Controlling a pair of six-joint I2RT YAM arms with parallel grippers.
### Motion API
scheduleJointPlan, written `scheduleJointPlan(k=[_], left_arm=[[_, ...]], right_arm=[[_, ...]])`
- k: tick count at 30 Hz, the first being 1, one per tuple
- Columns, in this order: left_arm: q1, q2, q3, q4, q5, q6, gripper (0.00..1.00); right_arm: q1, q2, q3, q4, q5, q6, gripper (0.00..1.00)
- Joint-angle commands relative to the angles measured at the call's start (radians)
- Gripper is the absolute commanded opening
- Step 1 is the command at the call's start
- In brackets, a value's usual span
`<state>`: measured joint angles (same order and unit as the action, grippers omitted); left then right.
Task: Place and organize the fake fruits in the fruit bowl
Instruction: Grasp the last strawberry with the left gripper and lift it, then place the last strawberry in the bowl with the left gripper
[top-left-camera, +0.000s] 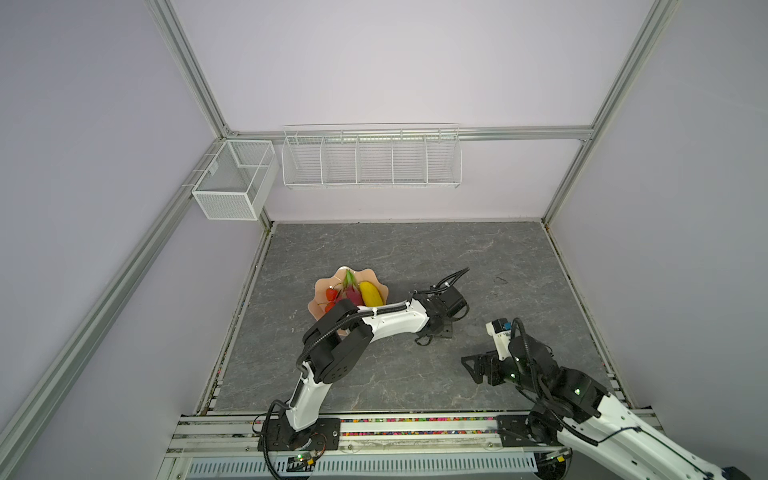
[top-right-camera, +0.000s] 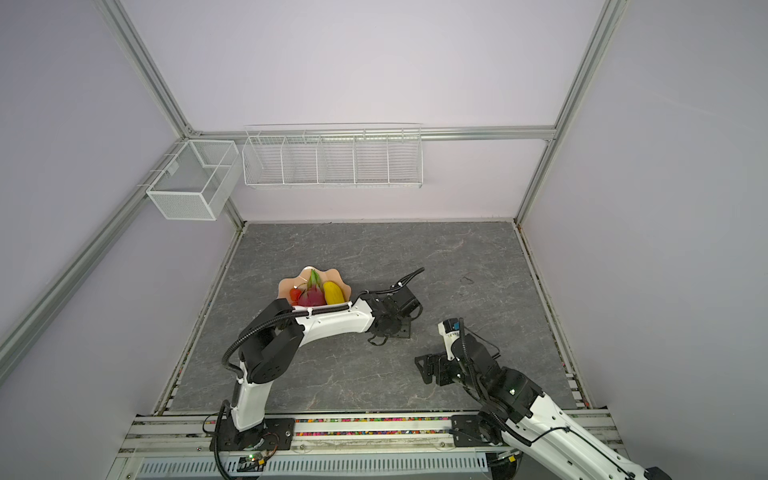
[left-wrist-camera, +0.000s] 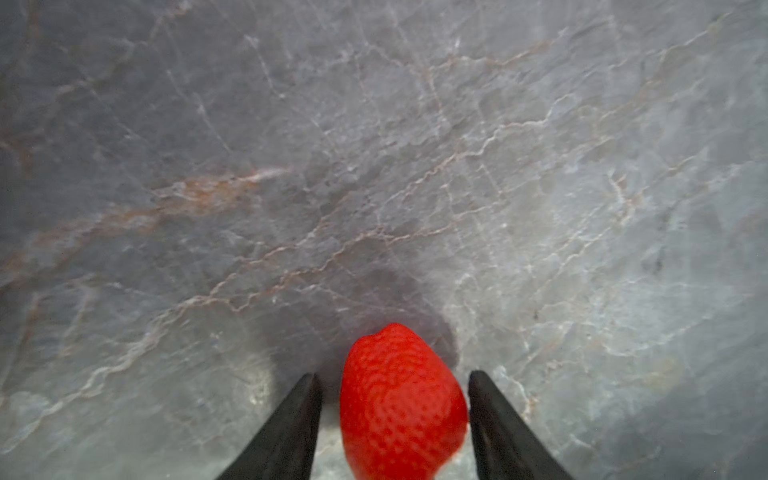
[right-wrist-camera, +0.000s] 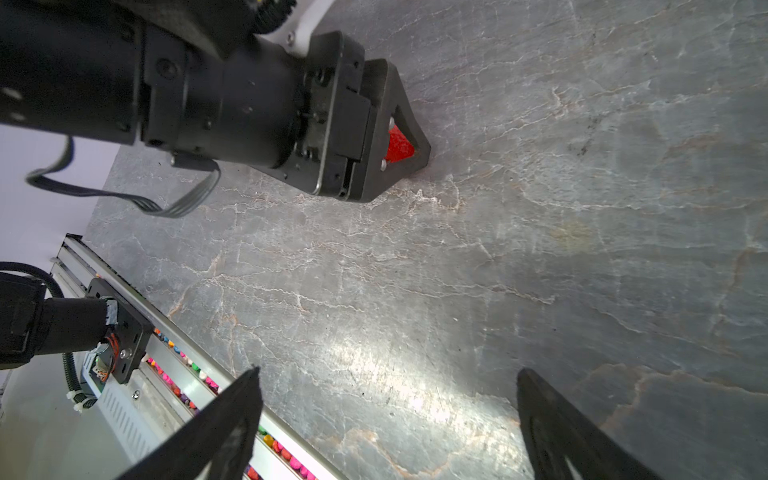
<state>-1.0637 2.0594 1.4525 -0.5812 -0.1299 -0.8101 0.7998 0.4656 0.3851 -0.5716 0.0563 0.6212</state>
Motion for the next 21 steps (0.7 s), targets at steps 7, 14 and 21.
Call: scheduleJointPlan(k=[7, 14, 21], left_arm=[[-0.002, -0.132, -0.014, -0.058, -0.106, -0.008, 0.4], [0.09, -0.497, -0.204, -0.145, -0.226, 0.0, 0.37], [0.324, -0.917, -0.534, -0.258, -0.268, 0.025, 0.37]], right_arm=[[-0.005, 0.061, 0.01, 0.076, 0.003, -0.016, 0.96], [-0.005, 0.212, 0.052, 0.184, -0.045, -0.045, 0.96], [0.0, 0.334, 0.098, 0.331, -0.161, -0.081, 0.97]])
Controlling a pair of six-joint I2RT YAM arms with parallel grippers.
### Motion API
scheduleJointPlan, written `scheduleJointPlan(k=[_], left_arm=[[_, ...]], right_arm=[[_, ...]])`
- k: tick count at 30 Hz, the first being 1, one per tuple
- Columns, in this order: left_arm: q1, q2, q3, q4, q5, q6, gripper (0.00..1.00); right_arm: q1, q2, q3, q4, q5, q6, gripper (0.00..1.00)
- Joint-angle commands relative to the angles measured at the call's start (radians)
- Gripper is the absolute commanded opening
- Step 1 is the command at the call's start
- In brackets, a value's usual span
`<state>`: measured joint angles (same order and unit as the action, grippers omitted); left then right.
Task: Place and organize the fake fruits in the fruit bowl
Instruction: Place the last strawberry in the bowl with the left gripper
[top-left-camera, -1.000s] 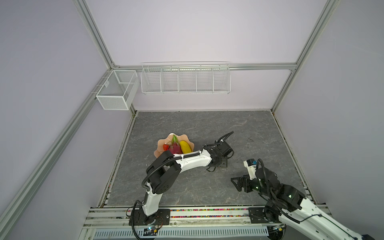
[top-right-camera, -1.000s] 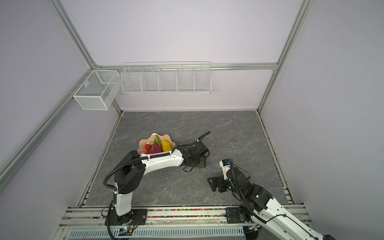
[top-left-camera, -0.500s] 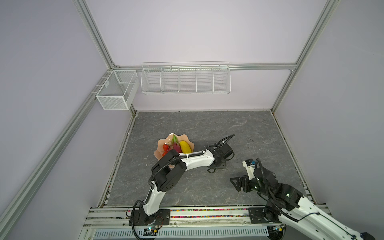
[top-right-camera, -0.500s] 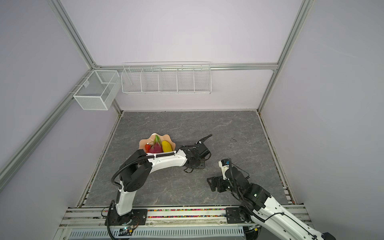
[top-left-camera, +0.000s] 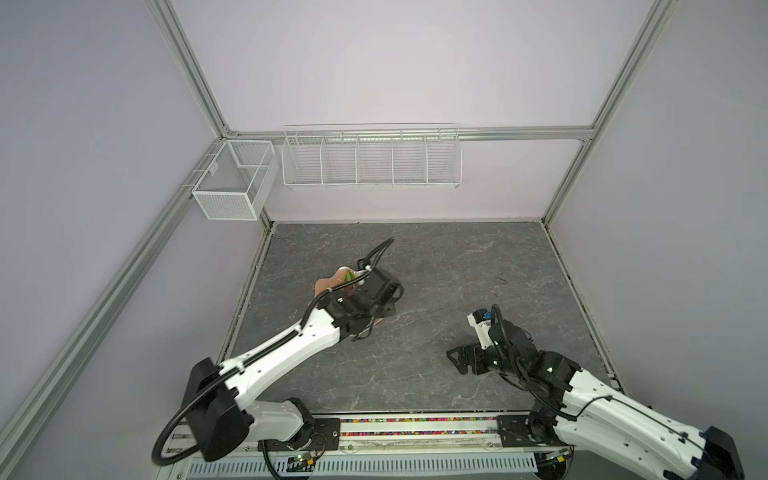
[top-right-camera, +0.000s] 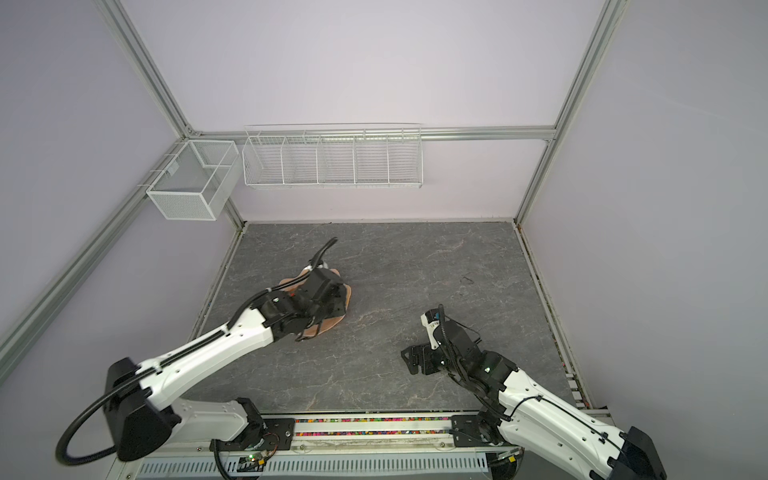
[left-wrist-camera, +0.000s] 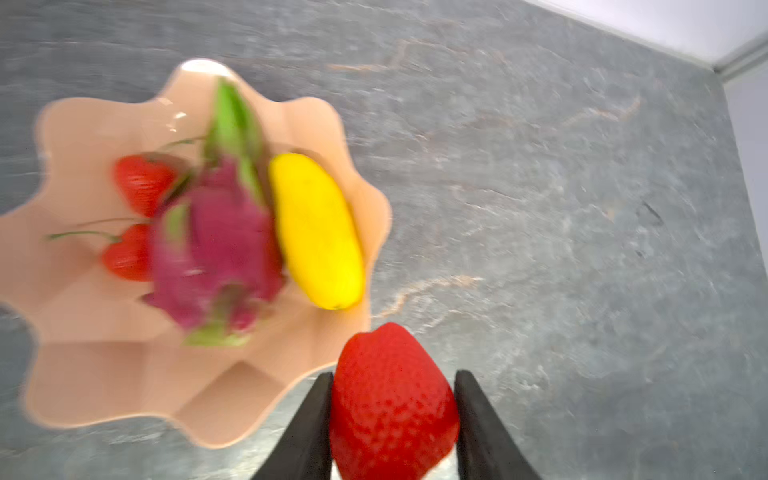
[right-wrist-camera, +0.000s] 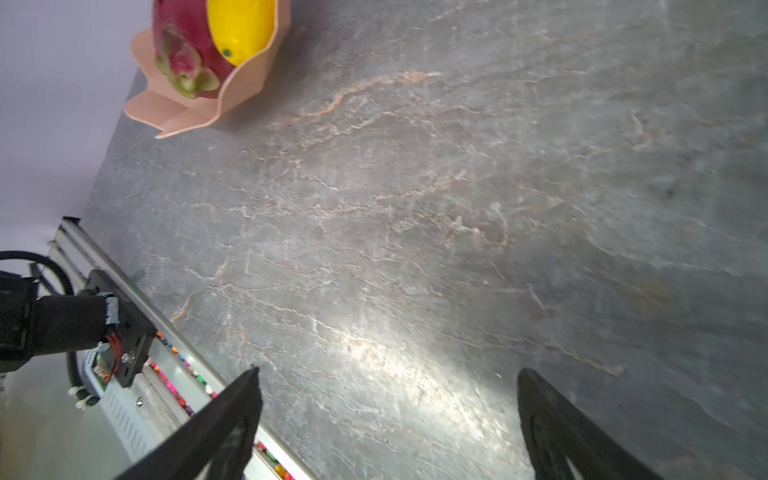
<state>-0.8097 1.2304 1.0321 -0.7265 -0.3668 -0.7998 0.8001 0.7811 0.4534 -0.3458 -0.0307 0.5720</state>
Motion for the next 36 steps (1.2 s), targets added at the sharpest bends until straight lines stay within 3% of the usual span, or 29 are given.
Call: scheduleJointPlan(k=[1, 6, 12, 22, 27, 32, 36], left_arm=[[0.12, -0.138, -0.164, -0.108, 0.001, 0.029, 0.37], [0.332, -0.203, -0.281, -0.096, 0.117, 0.122, 0.37], [0.413, -0.107, -0.276, -0.021, 0.153, 0.184, 0.38], [0.44, 0.064, -0.193, 0.015, 0.15, 0.234, 0.4], [0.441, 0.094, -0.168, -0.014, 0.18, 0.227, 0.52], [0.44, 0.049, -0.163, -0.033, 0.173, 0.227, 0.63], [0.44, -0.043, -0.14, -0.051, 0.154, 0.249, 0.66]], right_arm=[[0.003, 0.029, 0.039, 0.122, -0.098, -0.044, 0.97], [0.03, 0.118, 0.138, 0.125, -0.144, -0.108, 0.97], [0.053, 0.179, 0.172, 0.163, -0.144, -0.107, 0.97], [0.067, 0.165, 0.151, 0.156, -0.112, -0.092, 0.97], [0.067, 0.153, 0.152, 0.153, -0.104, -0.091, 0.97], [0.064, 0.165, 0.168, 0.147, -0.1, -0.093, 0.97], [0.028, 0.177, 0.211, 0.078, -0.007, -0.085, 0.97]])
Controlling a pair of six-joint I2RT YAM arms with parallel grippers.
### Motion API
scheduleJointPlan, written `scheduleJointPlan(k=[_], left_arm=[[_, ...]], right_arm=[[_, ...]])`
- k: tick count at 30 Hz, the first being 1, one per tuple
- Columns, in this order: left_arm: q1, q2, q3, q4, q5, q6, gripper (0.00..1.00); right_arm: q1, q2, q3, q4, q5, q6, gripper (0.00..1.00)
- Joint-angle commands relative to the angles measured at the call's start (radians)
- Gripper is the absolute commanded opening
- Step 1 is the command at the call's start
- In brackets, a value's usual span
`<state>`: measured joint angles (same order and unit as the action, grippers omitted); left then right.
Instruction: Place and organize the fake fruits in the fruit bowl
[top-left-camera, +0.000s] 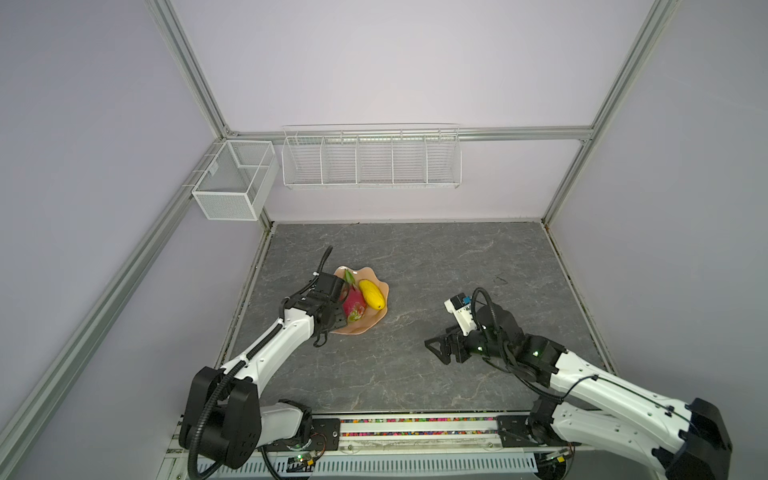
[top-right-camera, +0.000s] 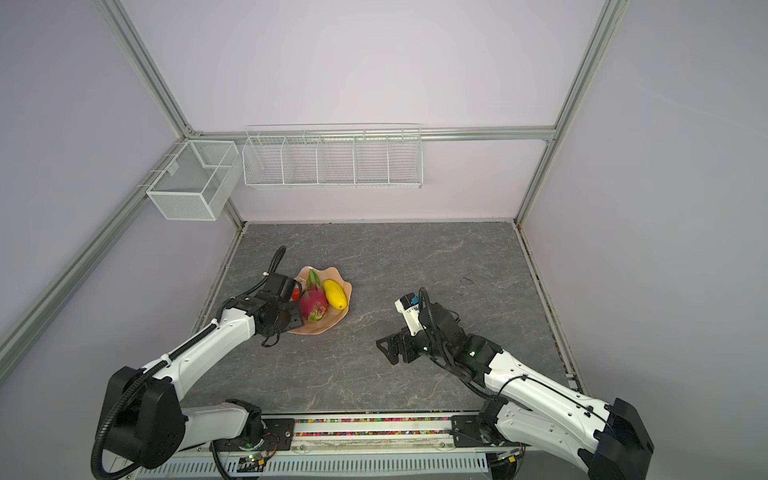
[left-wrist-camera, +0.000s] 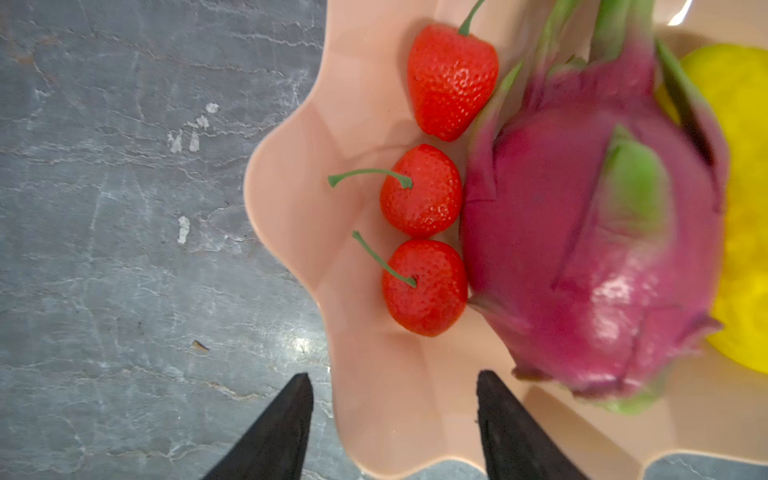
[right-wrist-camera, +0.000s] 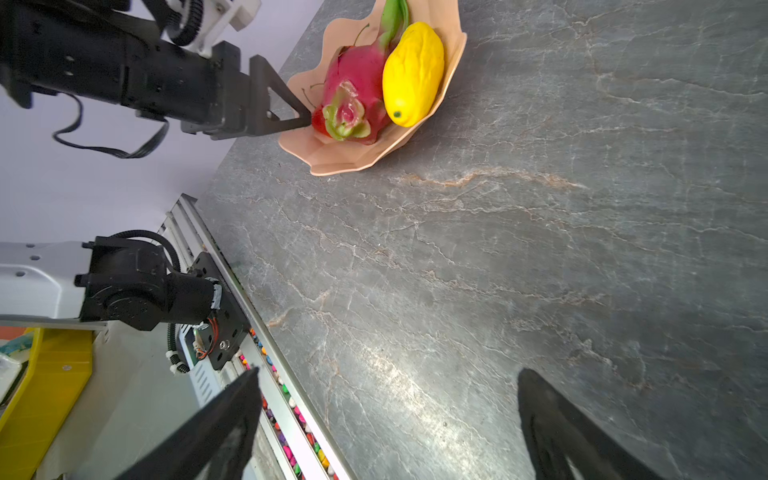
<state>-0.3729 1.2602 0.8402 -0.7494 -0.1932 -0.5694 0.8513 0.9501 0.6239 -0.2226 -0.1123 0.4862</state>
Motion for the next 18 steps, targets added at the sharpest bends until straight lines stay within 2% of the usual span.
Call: scheduleJointPlan(k=[1, 3, 5, 7, 9, 10, 12, 15, 17, 18], left_arm=[[0.003, -0.101, 0.06, -0.019, -0.044, 0.035, 0.68], [0.007, -0.151, 0.072, 0.023, -0.122, 0.091, 0.76], [0.037, -0.163, 0.096, 0.063, -0.205, 0.148, 0.82], [0.109, -0.15, 0.081, 0.159, -0.261, 0.21, 0.84], [0.204, -0.132, 0.056, 0.226, -0.212, 0.19, 0.87], [0.219, -0.126, 0.038, 0.253, -0.26, 0.167, 0.88], [0.219, -0.121, -0.04, 0.385, -0.349, 0.211, 0.99], [0.219, -0.131, -0.233, 0.735, -0.431, 0.349, 0.99], [0.219, -0.143, -0.339, 0.908, -0.482, 0.428, 0.99], [0.22, -0.142, -0.386, 1.001, -0.485, 0.464, 0.99]], right_arm=[[-0.05, 0.009, 0.054, -0.076, 0.127, -0.005, 0.97], [-0.116, 0.005, 0.065, -0.107, 0.216, -0.033, 0.96], [-0.226, -0.021, 0.032, -0.076, 0.327, -0.093, 0.96], [-0.327, -0.06, -0.046, 0.035, 0.455, -0.185, 0.95], [-0.419, -0.083, -0.133, 0.171, 0.548, -0.296, 0.95], [-0.465, -0.083, -0.174, 0.24, 0.593, -0.352, 0.95], [-0.542, -0.05, -0.225, 0.35, 0.673, -0.401, 0.94], [-0.654, 0.039, -0.288, 0.549, 0.609, -0.436, 0.94], [-0.727, 0.122, -0.36, 0.779, 0.53, -0.455, 0.95], [-0.746, 0.157, -0.369, 0.827, 0.506, -0.447, 0.95]])
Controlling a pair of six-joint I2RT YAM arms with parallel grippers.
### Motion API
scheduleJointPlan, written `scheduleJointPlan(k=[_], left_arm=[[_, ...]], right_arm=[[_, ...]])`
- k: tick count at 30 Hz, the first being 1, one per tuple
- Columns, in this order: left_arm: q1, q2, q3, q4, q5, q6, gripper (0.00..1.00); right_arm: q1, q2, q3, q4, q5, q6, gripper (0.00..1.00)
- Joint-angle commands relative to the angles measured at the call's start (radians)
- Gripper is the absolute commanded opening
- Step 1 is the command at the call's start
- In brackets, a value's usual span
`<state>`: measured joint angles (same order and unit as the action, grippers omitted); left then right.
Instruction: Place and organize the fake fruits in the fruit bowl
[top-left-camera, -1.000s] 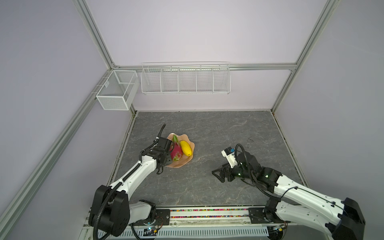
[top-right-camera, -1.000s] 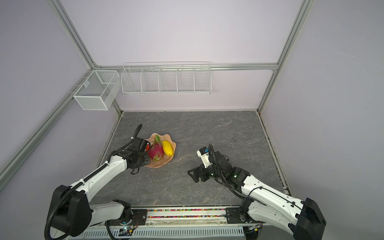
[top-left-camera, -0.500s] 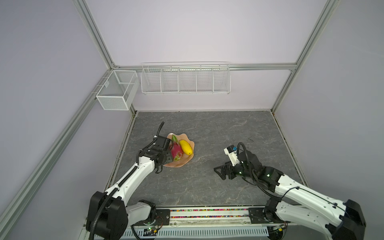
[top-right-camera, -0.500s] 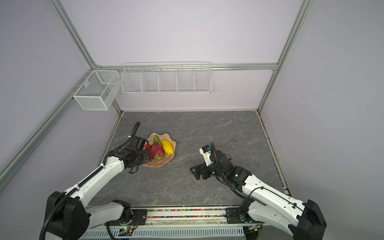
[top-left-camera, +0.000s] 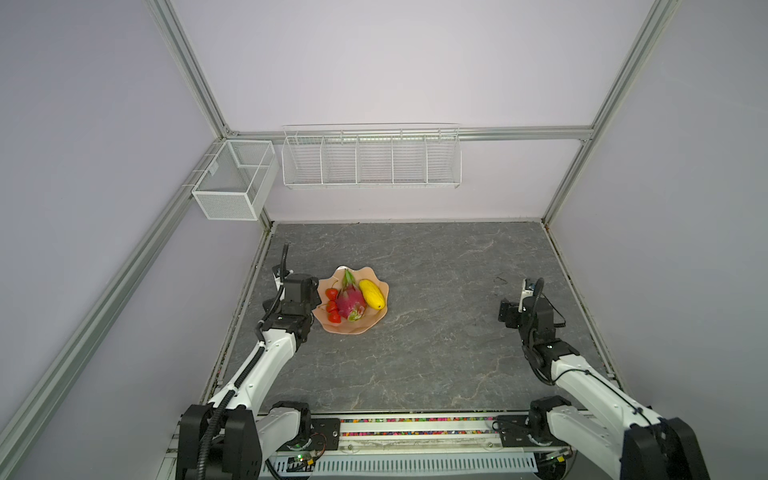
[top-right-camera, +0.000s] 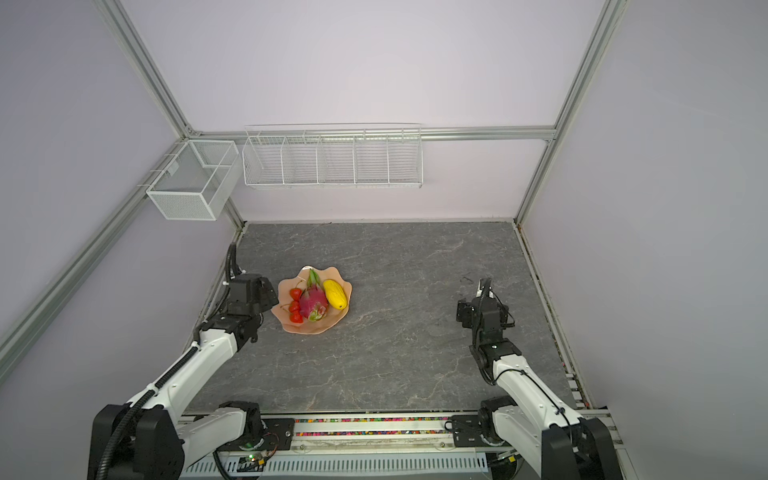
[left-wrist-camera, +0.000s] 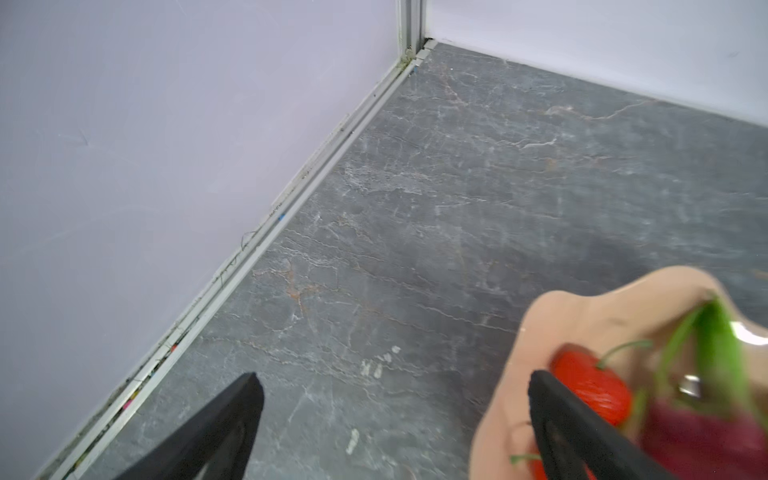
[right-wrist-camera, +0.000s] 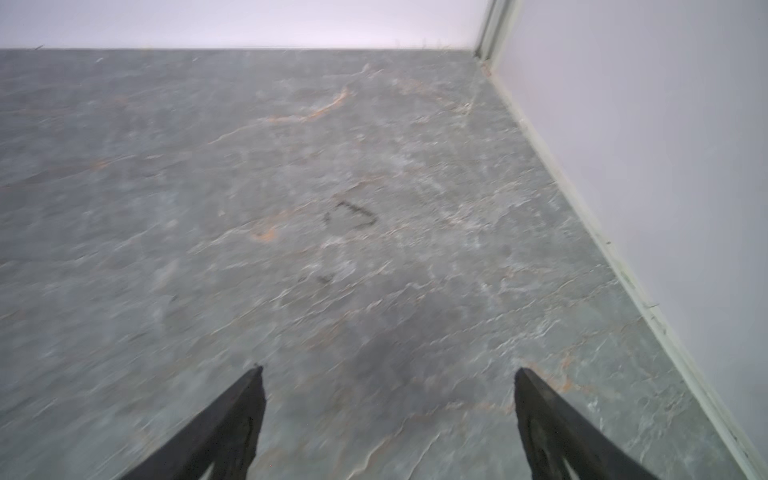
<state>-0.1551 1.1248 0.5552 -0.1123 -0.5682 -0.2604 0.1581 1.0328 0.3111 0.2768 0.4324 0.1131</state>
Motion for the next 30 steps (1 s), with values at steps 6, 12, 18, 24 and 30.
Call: scheduleJointPlan(k=[6, 12, 18, 24, 30], left_arm=[[0.015, 0.028, -0.302, 0.81, -0.077, 0.241, 0.99], [0.045, 0.202, -0.297, 1.051, 0.16, 0.236, 0.99], [0.045, 0.391, -0.306, 1.249, 0.197, 0.245, 0.99], [0.046, 0.413, -0.288, 1.231, 0.177, 0.24, 0.99], [0.045, 0.437, -0.231, 1.169, 0.162, 0.246, 0.99]], right_arm=[[-0.111, 0.266, -0.01, 0.524, -0.219, -0.149, 0.95], [-0.185, 0.51, -0.016, 0.783, -0.392, -0.126, 0.97], [-0.17, 0.499, 0.067, 0.608, -0.361, -0.138, 0.88], [-0.166, 0.499, 0.073, 0.592, -0.354, -0.141, 0.88], [-0.162, 0.5, 0.081, 0.582, -0.351, -0.145, 0.88]])
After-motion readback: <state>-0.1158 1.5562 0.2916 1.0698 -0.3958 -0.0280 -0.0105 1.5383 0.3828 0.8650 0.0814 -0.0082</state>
